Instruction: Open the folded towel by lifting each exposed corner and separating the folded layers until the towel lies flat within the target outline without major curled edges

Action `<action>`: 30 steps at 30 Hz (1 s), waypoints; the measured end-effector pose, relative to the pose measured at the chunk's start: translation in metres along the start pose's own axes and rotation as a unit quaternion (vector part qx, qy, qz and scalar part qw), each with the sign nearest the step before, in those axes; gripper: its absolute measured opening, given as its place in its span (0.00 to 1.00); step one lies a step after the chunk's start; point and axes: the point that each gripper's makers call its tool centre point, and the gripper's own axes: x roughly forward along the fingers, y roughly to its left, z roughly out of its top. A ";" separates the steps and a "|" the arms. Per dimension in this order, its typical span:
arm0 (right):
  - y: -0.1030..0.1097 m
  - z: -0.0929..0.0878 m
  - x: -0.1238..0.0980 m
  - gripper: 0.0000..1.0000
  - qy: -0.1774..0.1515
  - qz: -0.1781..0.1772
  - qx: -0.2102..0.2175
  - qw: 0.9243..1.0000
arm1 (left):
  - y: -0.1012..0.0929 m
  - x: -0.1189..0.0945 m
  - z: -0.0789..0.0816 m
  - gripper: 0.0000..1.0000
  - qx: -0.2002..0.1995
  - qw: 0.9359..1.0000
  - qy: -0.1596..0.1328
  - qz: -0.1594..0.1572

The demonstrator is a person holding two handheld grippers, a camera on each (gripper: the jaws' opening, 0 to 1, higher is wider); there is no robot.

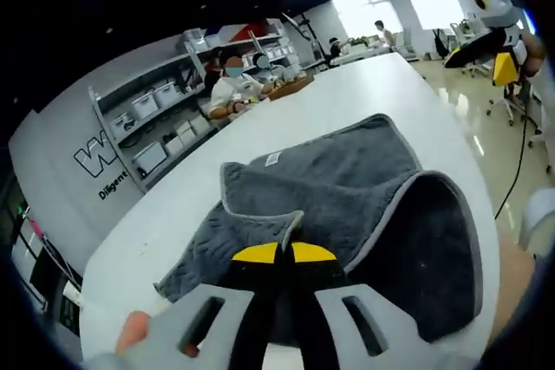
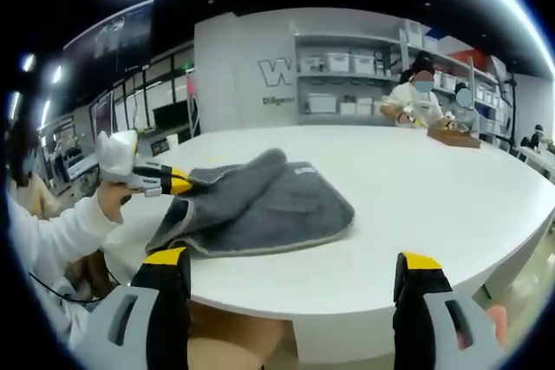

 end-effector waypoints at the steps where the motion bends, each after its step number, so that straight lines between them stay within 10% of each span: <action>1: 0.000 0.000 0.000 0.98 0.001 0.000 0.000 1.000 | 0.002 -0.003 -0.002 0.03 0.003 1.000 0.001 0.004; 30: 0.002 -0.004 0.006 0.97 0.012 0.004 -0.003 1.000 | 0.057 -0.076 -0.044 0.03 -0.018 0.995 0.012 0.099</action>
